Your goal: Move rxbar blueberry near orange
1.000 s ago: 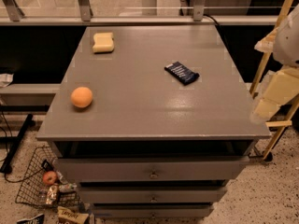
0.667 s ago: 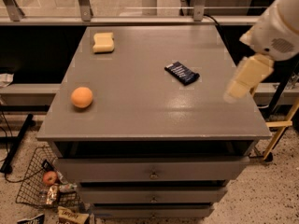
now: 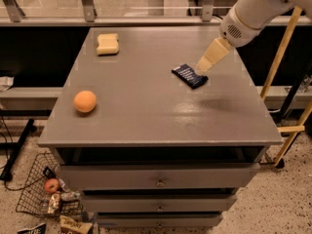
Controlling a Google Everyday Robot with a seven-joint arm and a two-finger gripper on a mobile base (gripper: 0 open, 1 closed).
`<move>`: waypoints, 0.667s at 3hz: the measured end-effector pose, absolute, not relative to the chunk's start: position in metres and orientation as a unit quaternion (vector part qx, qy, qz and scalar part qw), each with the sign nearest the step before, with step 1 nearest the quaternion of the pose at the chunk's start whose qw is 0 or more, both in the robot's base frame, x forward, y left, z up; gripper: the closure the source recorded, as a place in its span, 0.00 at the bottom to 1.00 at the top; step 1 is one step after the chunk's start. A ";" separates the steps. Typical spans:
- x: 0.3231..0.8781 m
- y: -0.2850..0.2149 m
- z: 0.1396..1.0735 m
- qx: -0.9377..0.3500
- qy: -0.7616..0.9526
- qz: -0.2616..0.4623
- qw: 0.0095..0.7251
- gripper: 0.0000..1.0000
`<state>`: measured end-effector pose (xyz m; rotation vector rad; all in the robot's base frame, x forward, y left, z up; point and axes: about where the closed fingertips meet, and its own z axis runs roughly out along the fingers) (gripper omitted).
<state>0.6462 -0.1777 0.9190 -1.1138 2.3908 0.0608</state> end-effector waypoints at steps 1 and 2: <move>0.673 -0.166 0.895 -0.346 0.910 0.019 0.228 0.00; 0.686 -0.146 0.871 -0.328 0.924 0.027 0.197 0.00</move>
Offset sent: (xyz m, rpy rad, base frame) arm 0.0535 0.0563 -0.0738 -0.0012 0.2024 -0.2195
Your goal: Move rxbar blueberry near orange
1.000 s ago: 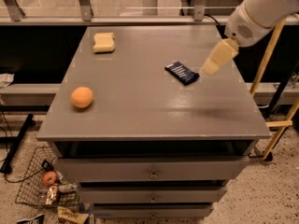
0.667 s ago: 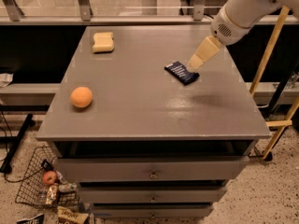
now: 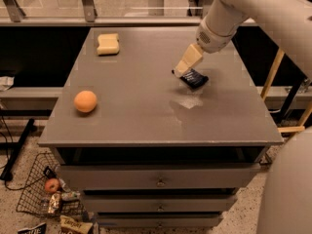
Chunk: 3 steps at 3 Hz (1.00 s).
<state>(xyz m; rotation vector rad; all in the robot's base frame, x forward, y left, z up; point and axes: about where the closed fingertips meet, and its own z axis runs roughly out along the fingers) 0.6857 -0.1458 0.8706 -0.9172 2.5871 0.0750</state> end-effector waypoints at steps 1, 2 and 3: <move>0.691 -0.132 0.853 -0.326 0.930 0.021 0.169 0.00; 0.694 -0.123 0.842 -0.329 0.932 0.014 0.151 0.19; 0.696 -0.118 0.832 -0.328 0.934 0.015 0.141 0.43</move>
Offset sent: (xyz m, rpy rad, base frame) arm 0.0116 0.0333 -0.0365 -0.0860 0.1075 -0.0026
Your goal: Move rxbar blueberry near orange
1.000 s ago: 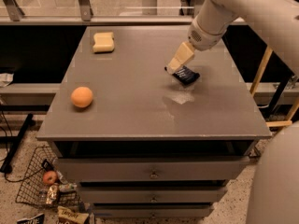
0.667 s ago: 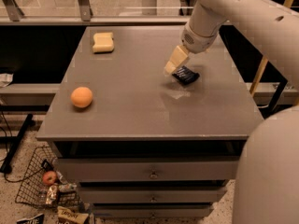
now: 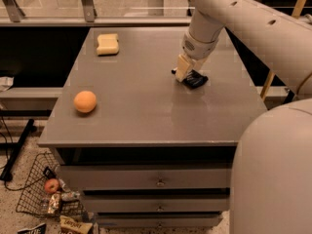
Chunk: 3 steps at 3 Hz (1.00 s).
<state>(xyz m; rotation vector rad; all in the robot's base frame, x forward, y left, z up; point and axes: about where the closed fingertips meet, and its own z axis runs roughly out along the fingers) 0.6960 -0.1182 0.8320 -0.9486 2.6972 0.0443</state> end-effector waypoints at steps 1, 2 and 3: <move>0.697 -0.116 0.826 -0.330 0.934 0.018 0.134 0.65; 0.697 -0.116 0.831 -0.330 0.934 0.018 0.134 0.89; 0.690 -0.091 0.856 -0.385 0.908 0.020 0.166 1.00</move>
Offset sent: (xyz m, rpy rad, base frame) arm -0.0034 0.0221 0.0112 0.0231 -0.0230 0.0889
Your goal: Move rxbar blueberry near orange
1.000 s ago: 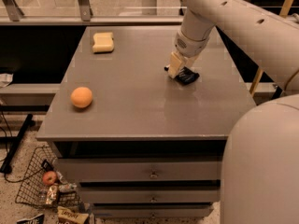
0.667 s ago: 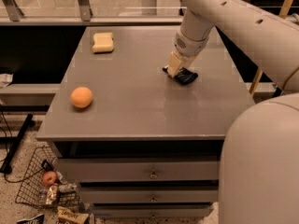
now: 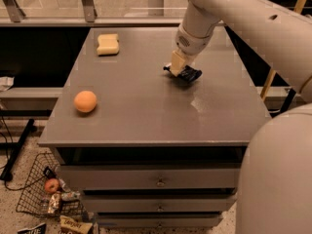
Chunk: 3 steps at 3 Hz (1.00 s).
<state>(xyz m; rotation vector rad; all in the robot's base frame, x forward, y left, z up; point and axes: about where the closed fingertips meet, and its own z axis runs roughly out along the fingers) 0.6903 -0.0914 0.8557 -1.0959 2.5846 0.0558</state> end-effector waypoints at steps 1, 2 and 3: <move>0.678 -0.065 0.897 -0.457 0.865 0.019 0.209 1.00; 0.676 -0.062 0.901 -0.476 0.853 0.016 0.213 1.00; 0.660 -0.042 0.888 -0.522 0.830 0.013 0.193 1.00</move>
Offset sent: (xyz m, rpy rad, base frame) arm -0.0114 0.0244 0.0384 0.0089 -0.0892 0.1507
